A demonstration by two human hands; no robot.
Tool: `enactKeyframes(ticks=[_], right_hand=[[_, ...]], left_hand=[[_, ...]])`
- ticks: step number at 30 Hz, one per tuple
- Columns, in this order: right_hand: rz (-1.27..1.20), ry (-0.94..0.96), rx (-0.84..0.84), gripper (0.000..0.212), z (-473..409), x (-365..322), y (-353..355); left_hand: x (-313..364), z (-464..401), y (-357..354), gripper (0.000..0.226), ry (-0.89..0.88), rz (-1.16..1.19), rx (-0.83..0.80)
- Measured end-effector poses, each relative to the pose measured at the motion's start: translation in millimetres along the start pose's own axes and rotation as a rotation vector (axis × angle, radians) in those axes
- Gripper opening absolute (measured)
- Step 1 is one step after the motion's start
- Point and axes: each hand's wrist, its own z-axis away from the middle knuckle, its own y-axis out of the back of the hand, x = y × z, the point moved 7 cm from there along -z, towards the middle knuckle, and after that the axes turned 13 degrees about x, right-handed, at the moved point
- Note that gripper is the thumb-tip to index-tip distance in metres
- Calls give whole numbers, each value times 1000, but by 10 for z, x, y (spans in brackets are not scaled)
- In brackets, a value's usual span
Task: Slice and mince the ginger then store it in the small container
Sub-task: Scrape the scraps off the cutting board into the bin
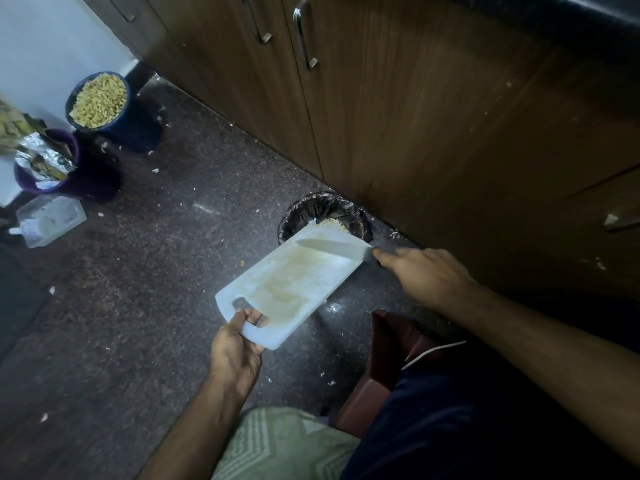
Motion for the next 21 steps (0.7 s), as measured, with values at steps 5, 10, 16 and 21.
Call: enactKeyframes(ticks=[5,10,16,21], right_hand=[[10,-84,31,66,-124,164,90],[-190,32,25,61,37,47,194],[-140,136,7,69,215,-223,60],[-121,-35,46,67,58,29,62]], left_hand=[[-25,-59,3,19,8,-8,21],[-19,-40,-51,19,5,0,19],[-48,-42,-47,19,19,14,6],[-5,2,-30,22,0,12,-10]])
